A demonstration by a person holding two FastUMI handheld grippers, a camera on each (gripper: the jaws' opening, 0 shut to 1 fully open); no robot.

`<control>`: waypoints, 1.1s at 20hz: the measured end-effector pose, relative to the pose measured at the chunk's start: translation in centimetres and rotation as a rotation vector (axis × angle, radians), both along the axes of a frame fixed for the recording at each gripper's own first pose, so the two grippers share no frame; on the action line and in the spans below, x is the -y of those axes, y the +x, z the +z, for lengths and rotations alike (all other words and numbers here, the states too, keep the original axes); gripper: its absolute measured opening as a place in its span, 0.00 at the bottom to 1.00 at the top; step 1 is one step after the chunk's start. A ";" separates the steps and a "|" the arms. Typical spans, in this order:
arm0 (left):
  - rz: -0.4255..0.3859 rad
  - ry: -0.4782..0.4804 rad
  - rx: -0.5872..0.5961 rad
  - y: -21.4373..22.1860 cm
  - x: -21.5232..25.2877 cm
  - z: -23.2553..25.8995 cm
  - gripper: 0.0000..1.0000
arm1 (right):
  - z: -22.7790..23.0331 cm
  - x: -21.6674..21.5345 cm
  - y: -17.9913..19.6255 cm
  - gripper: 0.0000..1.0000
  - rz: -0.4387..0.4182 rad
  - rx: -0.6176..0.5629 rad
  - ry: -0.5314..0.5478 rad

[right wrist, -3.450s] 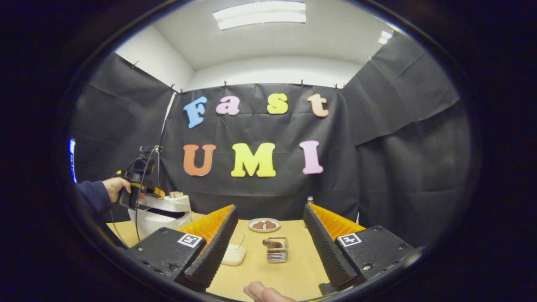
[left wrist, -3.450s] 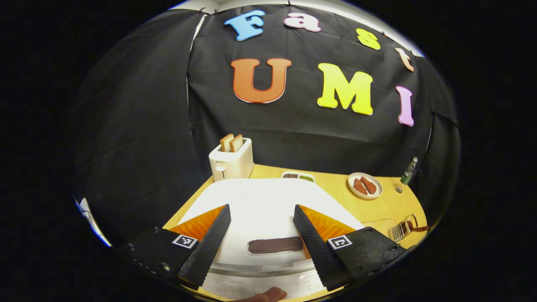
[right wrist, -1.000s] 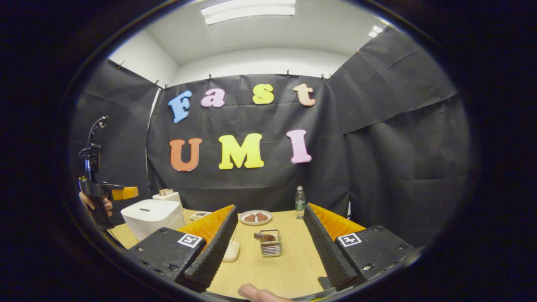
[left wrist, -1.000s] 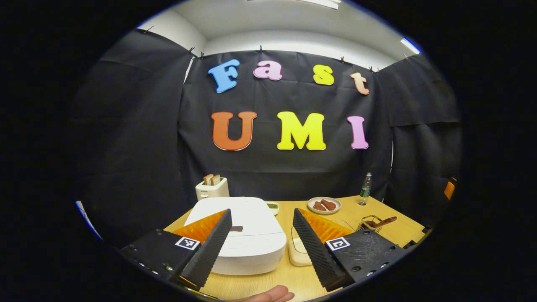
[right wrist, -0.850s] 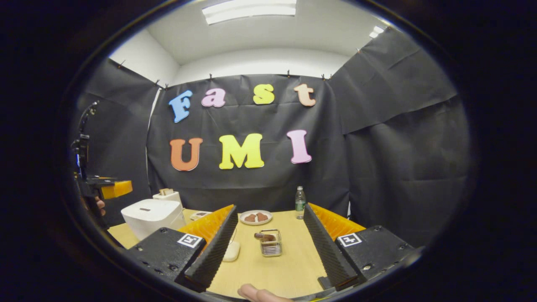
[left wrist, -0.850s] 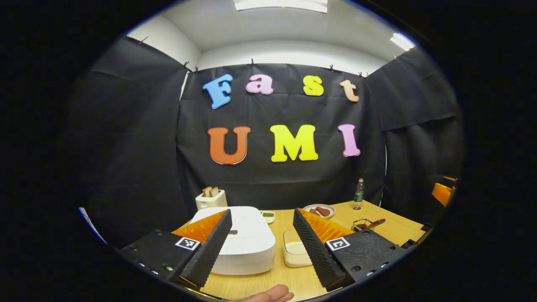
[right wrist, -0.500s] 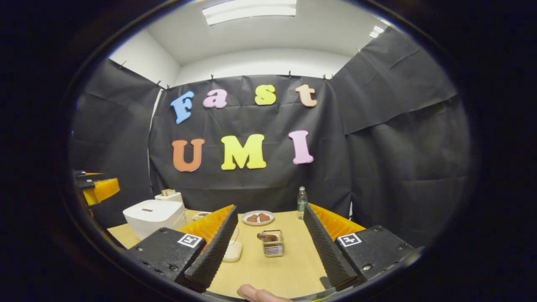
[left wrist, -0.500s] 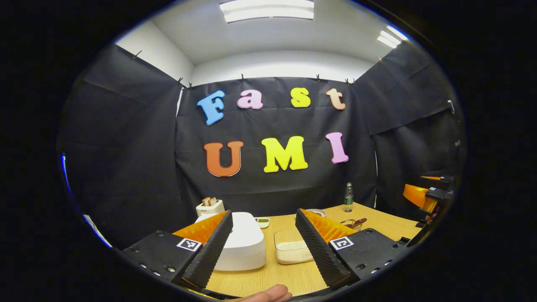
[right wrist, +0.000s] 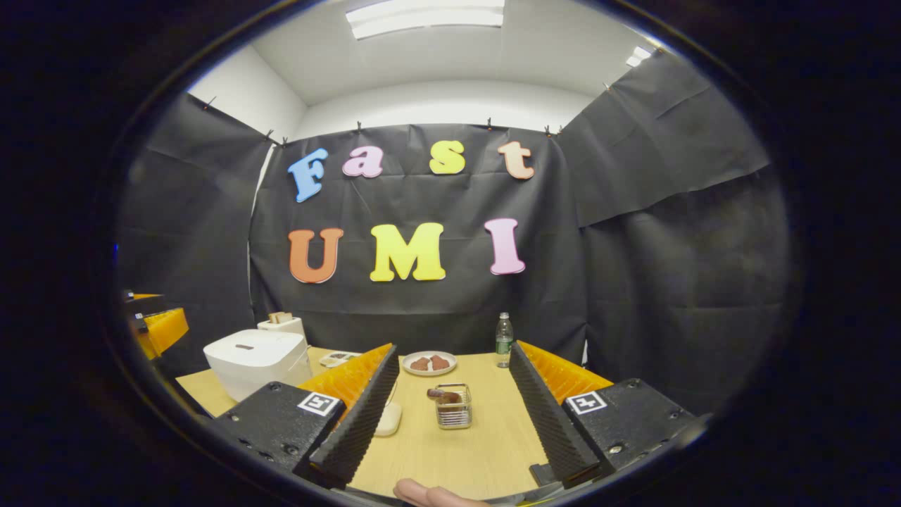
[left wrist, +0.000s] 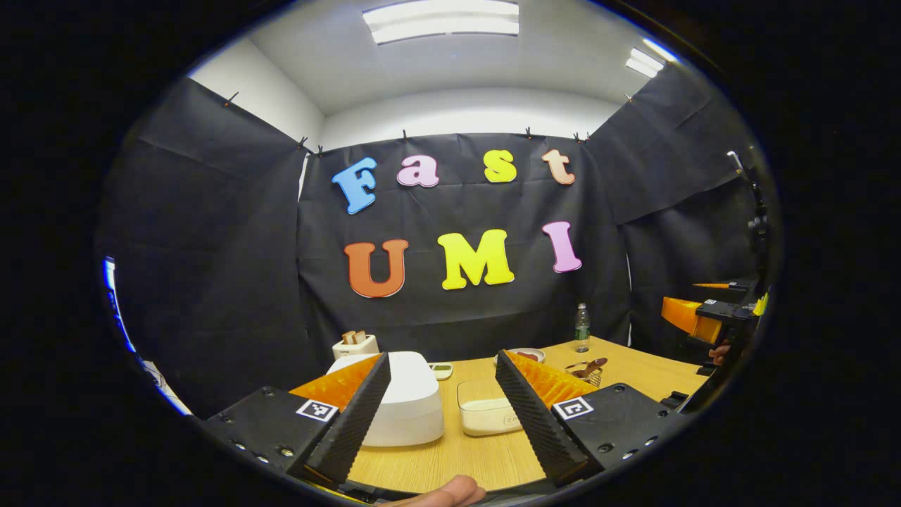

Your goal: Close the left gripper, press the button to open the rice cooker; take a wooden spoon from the chopstick holder with the right hand, scoop a spoonful of rice and pour it into the rice cooker, then put the wooden spoon back into the chopstick holder.

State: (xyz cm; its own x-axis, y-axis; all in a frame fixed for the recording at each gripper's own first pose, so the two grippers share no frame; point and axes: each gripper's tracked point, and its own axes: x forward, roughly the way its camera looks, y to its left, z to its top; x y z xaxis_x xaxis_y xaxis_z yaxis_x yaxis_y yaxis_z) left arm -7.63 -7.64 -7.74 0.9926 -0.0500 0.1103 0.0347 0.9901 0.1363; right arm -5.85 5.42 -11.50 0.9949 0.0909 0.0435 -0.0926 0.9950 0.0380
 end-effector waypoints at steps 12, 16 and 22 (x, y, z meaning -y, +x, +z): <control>0.019 -0.059 -0.019 -0.5 -1.8 -0.7 0.95 | -0.5 0.4 0.4 0.99 -0.017 -0.011 0.011; 0.029 -0.070 -0.018 0.0 -2.9 -1.2 0.95 | -0.8 -0.5 0.5 1.00 -0.005 -0.015 0.000; 0.067 -0.110 -0.026 0.5 -4.0 -1.5 0.95 | -1.0 -0.7 0.1 1.00 0.020 -0.008 -0.012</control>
